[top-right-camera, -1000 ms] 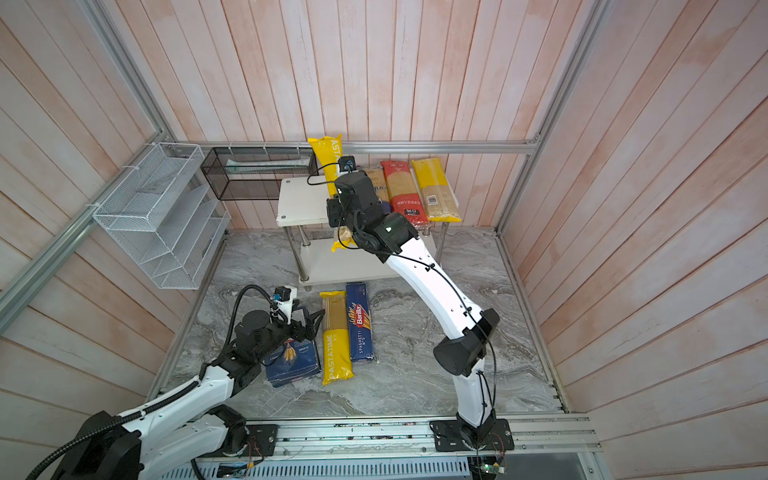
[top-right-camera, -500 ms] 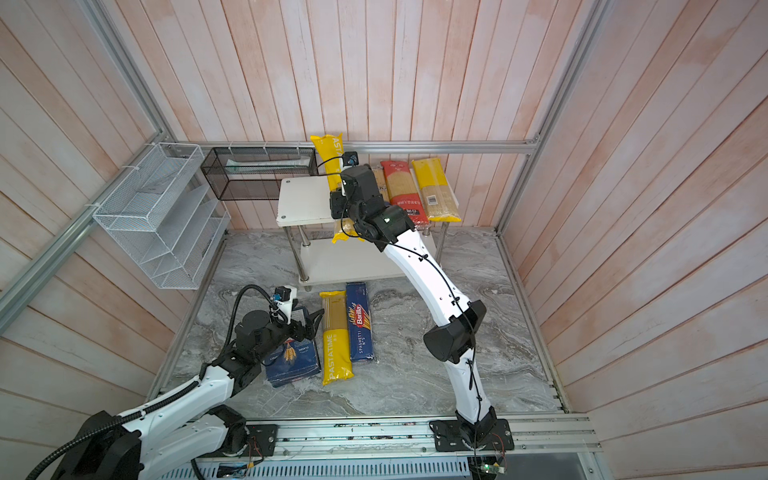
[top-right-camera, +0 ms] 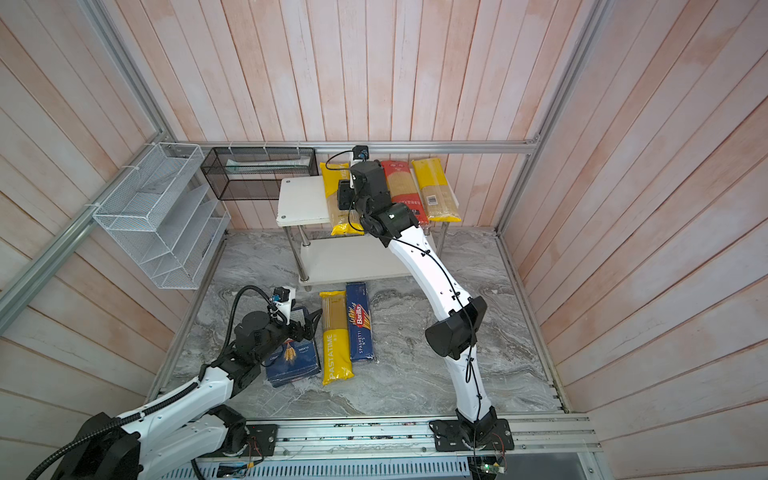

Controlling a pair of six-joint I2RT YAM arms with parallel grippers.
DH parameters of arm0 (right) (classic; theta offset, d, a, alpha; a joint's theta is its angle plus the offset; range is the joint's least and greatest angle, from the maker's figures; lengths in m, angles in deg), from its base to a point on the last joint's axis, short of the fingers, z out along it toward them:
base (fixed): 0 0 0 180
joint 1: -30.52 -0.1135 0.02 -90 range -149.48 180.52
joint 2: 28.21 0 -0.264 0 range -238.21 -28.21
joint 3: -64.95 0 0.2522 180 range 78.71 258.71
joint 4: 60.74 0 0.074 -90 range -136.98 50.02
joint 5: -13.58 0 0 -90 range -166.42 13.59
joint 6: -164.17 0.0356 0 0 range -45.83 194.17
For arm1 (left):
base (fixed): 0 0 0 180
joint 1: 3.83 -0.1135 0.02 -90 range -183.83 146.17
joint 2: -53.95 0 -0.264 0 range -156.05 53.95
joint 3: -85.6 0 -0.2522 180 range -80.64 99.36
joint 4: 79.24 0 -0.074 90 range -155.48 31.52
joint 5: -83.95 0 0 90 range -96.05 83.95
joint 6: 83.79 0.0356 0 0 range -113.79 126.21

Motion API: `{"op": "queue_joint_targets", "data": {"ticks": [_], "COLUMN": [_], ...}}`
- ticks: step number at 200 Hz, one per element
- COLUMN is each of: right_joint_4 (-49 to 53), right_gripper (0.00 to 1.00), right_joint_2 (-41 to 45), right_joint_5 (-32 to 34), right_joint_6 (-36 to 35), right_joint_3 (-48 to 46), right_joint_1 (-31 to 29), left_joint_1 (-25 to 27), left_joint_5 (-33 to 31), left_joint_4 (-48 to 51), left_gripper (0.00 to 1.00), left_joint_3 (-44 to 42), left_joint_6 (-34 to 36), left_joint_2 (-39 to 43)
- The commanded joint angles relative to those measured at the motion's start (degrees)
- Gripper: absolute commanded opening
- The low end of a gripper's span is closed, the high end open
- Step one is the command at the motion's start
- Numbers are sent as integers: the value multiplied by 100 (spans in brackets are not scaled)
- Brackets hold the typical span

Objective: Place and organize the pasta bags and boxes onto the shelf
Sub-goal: 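Open the right gripper to release the Pastatime bag and withdraw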

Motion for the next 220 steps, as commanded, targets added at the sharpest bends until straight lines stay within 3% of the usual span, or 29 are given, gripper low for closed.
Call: {"op": "queue_joint_targets", "data": {"ticks": [1, 54, 101, 119, 158, 188, 220], "right_joint_4": [-74, -320, -231, -381, -507, -778, -1731], "right_gripper": [49, 49, 48, 49, 52, 54, 55], "right_joint_2": [119, 826, 964, 1018, 1308, 1887, 3146], "right_joint_5": [-170, -126, -353, -648, -380, -142, 644], "right_joint_6": [-138, -607, -797, -1021, -1718, -1961, -1446], "right_joint_3": [-15, -501, -522, -667, -1187, -2201, -4598], "right_joint_1": [-119, -399, -635, -817, -1469, -1884, -2334], "left_joint_1": [22, 22, 22, 22, 21, 22, 22], "left_joint_5": [29, 32, 53, 123, 288, 282, 247], "left_joint_4": [-40, 22, -36, -95, -123, -35, -197], "left_gripper": [99, 100, 100, 100, 100, 100, 100], "left_joint_3": [6, -8, -21, -29, -30, -12, -170], "left_joint_6": [54, 63, 12, -29, -93, -48, -73], "left_joint_2": [-53, 113, 86, 62, 106, 214, 401]}}
